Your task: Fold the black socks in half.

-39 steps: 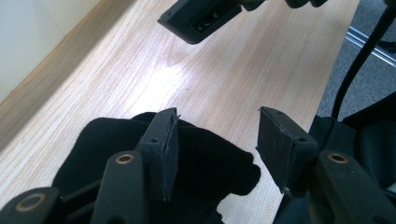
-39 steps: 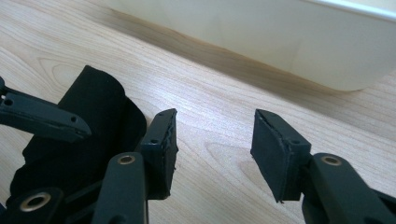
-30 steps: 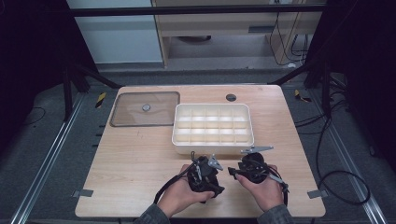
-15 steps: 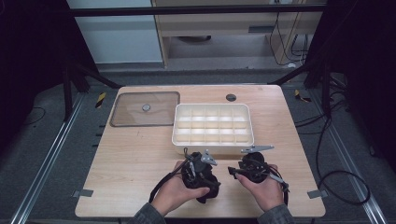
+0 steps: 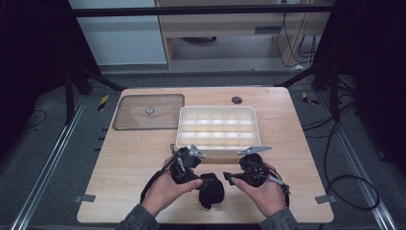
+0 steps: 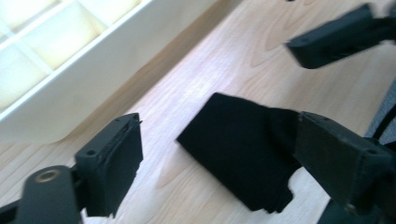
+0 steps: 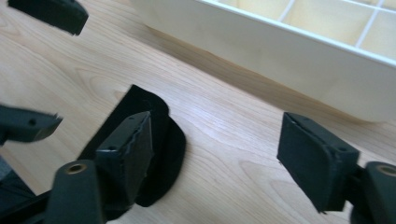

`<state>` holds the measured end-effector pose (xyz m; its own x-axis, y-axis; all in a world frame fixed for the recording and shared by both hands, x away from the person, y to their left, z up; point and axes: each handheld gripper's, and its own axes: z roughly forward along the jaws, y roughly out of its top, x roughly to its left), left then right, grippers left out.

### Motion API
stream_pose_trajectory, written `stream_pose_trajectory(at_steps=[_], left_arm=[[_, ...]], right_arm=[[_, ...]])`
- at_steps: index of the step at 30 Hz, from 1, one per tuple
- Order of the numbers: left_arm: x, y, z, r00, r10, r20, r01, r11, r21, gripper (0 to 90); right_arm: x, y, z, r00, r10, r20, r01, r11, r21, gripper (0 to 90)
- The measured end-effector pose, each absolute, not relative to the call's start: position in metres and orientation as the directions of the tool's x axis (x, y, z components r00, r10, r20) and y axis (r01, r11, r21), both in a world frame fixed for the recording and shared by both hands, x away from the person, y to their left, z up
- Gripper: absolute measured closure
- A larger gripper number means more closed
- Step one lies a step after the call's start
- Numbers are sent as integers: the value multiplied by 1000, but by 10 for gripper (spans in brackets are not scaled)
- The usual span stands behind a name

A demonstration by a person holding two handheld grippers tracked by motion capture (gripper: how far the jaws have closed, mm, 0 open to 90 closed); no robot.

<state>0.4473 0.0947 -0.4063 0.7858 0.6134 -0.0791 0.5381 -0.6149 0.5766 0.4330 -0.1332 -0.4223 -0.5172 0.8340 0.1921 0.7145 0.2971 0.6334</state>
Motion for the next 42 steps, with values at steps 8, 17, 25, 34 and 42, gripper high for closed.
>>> stream_pose_trajectory(at_steps=[8, 17, 25, 34, 42], left_arm=[[460, 137, -417, 738, 670, -83, 583, -571, 578, 72], [459, 188, -430, 665, 744, -61, 628, -513, 585, 66], [462, 219, -446, 613, 788, -52, 670, -484, 563, 66], [455, 245, -460, 572, 820, 1, 678, -473, 563, 62], [449, 269, -476, 521, 852, -42, 703, -401, 588, 60]], right_arm=[[435, -118, -422, -546, 811, 212, 717, 321, 618, 172], [434, -109, -428, -563, 800, 208, 723, 355, 594, 155], [438, -103, -429, -561, 800, 213, 736, 364, 571, 165], [440, -98, -422, -558, 806, 196, 744, 383, 547, 185], [442, -92, -425, -563, 804, 191, 747, 397, 533, 221]])
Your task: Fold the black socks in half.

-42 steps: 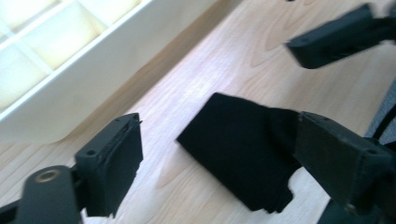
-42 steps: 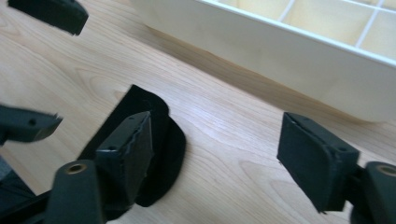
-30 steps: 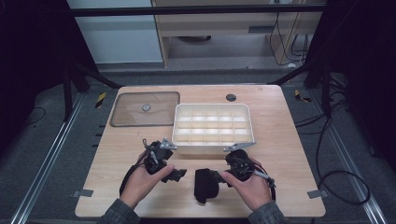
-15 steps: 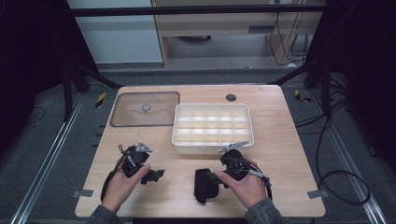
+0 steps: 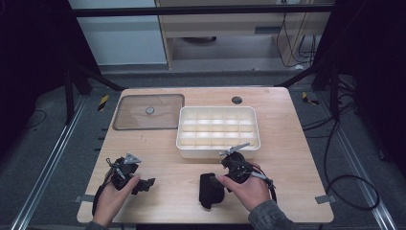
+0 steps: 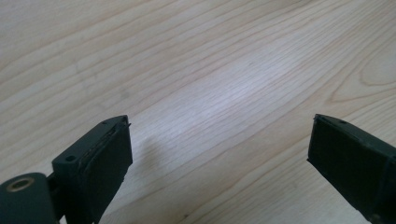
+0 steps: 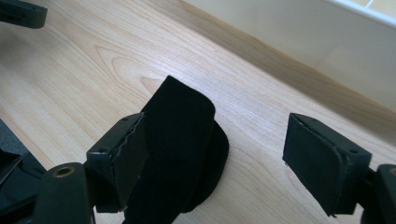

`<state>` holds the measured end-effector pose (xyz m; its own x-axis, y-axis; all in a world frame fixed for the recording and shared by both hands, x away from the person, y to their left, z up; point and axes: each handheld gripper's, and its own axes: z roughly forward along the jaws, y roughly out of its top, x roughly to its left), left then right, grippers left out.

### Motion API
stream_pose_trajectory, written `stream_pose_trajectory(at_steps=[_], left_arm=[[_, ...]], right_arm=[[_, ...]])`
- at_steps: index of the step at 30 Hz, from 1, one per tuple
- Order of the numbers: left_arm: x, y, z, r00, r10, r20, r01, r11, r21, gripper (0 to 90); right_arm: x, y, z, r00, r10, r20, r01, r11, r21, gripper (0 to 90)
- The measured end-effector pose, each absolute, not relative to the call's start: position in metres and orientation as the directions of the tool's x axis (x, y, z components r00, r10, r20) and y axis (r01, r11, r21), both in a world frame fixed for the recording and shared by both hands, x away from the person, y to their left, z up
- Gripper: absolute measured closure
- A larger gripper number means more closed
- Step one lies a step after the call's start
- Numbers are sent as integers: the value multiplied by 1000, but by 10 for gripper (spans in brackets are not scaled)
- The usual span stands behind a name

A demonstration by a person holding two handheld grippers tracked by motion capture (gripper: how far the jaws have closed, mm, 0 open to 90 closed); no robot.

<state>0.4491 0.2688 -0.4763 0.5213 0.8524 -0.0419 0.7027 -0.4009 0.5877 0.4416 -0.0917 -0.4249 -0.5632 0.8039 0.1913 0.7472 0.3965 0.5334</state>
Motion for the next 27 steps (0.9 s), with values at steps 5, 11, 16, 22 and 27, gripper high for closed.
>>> stream_pose_trajectory(at_steps=[5, 11, 16, 22, 27], left_arm=[[447, 277, -483, 490, 871, -43, 708, -369, 602, 60], [446, 286, -490, 462, 885, -60, 719, -334, 610, 60], [448, 291, -494, 451, 891, -53, 717, -326, 616, 53], [451, 294, -496, 431, 900, -56, 712, -301, 635, 46], [449, 293, -497, 441, 897, -33, 700, -320, 638, 41]], right_arm=[[440, -87, -426, -563, 803, 195, 750, 397, 529, 227], [440, -85, -428, -568, 801, 190, 747, 406, 526, 235], [443, -83, -434, -570, 798, 196, 752, 410, 515, 259], [446, -79, -443, -570, 796, 202, 761, 420, 494, 285], [442, -77, -445, -578, 791, 201, 756, 426, 497, 298]])
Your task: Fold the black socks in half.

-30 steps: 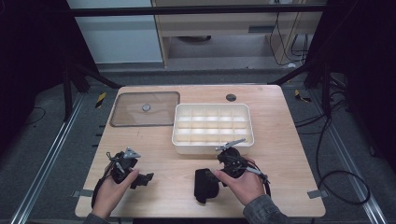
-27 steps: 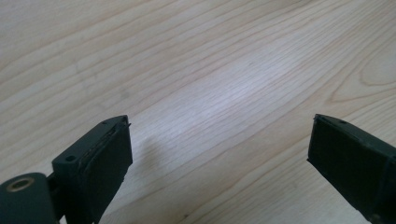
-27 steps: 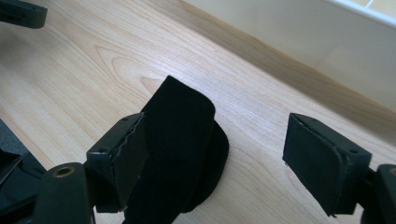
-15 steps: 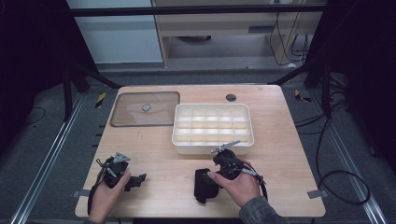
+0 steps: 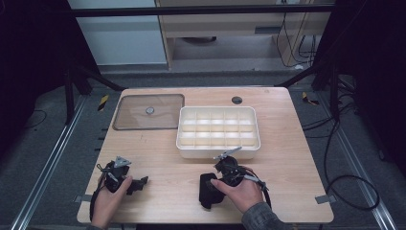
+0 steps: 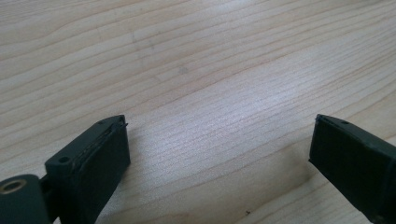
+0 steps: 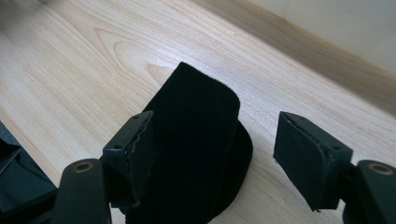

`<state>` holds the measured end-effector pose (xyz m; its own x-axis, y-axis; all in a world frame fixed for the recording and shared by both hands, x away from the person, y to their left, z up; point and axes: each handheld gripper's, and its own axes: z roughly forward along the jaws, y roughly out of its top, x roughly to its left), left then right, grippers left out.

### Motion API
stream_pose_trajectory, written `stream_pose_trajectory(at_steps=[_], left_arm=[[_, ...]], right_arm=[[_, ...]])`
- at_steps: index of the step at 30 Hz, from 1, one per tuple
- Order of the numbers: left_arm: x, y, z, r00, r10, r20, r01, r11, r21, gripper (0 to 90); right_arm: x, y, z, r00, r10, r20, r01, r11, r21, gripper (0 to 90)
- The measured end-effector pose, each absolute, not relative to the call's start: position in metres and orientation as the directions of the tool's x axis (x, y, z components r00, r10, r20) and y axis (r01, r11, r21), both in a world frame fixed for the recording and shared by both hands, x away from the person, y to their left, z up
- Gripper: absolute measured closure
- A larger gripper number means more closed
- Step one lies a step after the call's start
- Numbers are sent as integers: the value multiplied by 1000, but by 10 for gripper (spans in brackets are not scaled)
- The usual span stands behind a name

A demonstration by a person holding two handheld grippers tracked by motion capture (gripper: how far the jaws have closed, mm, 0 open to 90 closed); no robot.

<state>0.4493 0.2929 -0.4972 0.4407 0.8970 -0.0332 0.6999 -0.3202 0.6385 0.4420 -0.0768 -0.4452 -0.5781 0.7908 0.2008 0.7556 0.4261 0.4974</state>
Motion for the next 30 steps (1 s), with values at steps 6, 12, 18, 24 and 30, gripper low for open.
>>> stream_pose_trajectory(at_steps=[6, 12, 18, 24, 30], left_arm=[[449, 291, -499, 445, 896, -14, 690, -333, 642, 32], [448, 288, -500, 450, 893, 15, 684, -356, 637, 21], [447, 287, -501, 449, 893, 14, 683, -353, 640, 12], [447, 288, -501, 454, 891, 19, 679, -360, 639, 7], [447, 287, -501, 454, 891, 19, 678, -359, 641, 2]], right_arm=[[440, -79, -452, -566, 797, 210, 767, 417, 488, 304], [442, -76, -457, -557, 799, 226, 779, 408, 476, 308], [442, -75, -462, -550, 801, 236, 786, 401, 471, 314], [441, -77, -468, -538, 804, 254, 795, 382, 471, 316], [442, -79, -474, -518, 802, 298, 811, 350, 468, 314]])
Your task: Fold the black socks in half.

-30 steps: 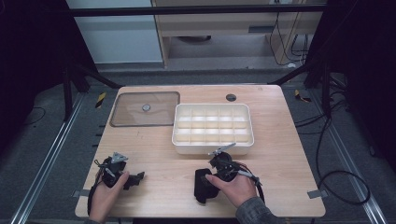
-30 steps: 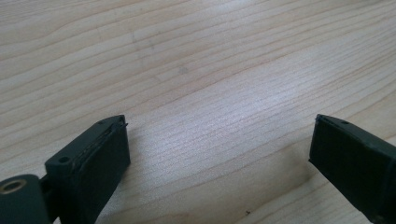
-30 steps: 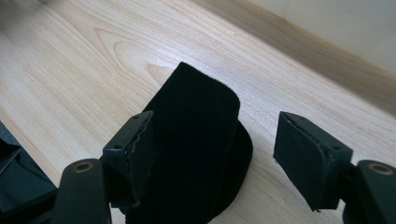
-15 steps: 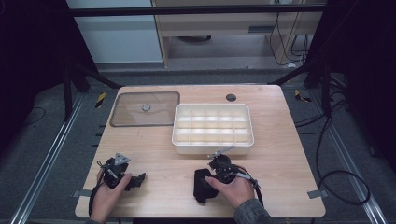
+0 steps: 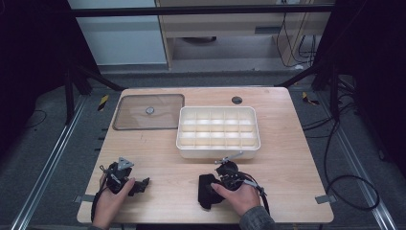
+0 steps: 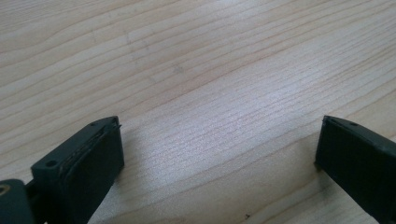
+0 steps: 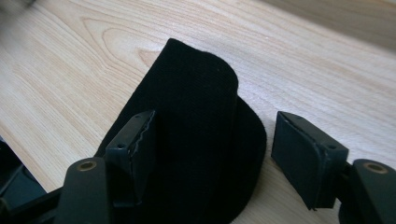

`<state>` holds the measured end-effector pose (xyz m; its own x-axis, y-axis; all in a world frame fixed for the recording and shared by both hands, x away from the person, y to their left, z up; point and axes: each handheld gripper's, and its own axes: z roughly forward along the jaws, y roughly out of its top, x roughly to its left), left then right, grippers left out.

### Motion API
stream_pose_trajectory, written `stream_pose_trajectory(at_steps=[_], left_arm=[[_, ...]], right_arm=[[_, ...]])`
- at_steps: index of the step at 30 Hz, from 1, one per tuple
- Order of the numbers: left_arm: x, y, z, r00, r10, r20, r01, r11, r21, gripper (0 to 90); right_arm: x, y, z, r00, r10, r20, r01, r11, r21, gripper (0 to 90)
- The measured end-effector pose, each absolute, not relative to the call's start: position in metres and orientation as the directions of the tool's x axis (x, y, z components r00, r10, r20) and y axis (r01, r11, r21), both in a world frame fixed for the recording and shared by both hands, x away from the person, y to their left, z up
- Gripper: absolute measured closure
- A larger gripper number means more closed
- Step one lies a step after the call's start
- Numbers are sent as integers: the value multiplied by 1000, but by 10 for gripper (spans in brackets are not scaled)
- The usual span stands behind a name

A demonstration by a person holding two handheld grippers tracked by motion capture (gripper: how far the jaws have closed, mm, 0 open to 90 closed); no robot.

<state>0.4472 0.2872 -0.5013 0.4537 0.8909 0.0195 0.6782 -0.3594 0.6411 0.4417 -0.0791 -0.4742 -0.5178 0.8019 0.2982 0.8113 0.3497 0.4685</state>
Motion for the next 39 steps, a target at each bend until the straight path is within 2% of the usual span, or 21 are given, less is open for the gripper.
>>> stream_pose_trajectory(at_steps=[10, 14, 16, 23, 31, 39], left_arm=[[448, 287, -502, 456, 890, 19, 677, -361, 642, 0], [448, 287, -502, 457, 889, 19, 676, -361, 642, 0], [448, 287, -502, 457, 889, 19, 676, -361, 642, 0], [448, 287, -502, 458, 889, 19, 675, -361, 643, 0], [448, 287, -502, 456, 890, 16, 674, -358, 646, 0], [448, 288, -502, 463, 886, 20, 670, -364, 646, 0]], right_arm=[[442, -80, -481, -502, 793, 344, 825, 320, 466, 330], [441, -80, -481, -502, 785, 364, 830, 317, 459, 385], [441, -80, -481, -513, 771, 377, 827, 327, 458, 456], [441, -79, -479, -526, 746, 410, 824, 326, 463, 606], [439, -78, -477, -549, 733, 401, 810, 347, 474, 679], [436, -82, -470, -562, 729, 391, 794, 343, 502, 691]])
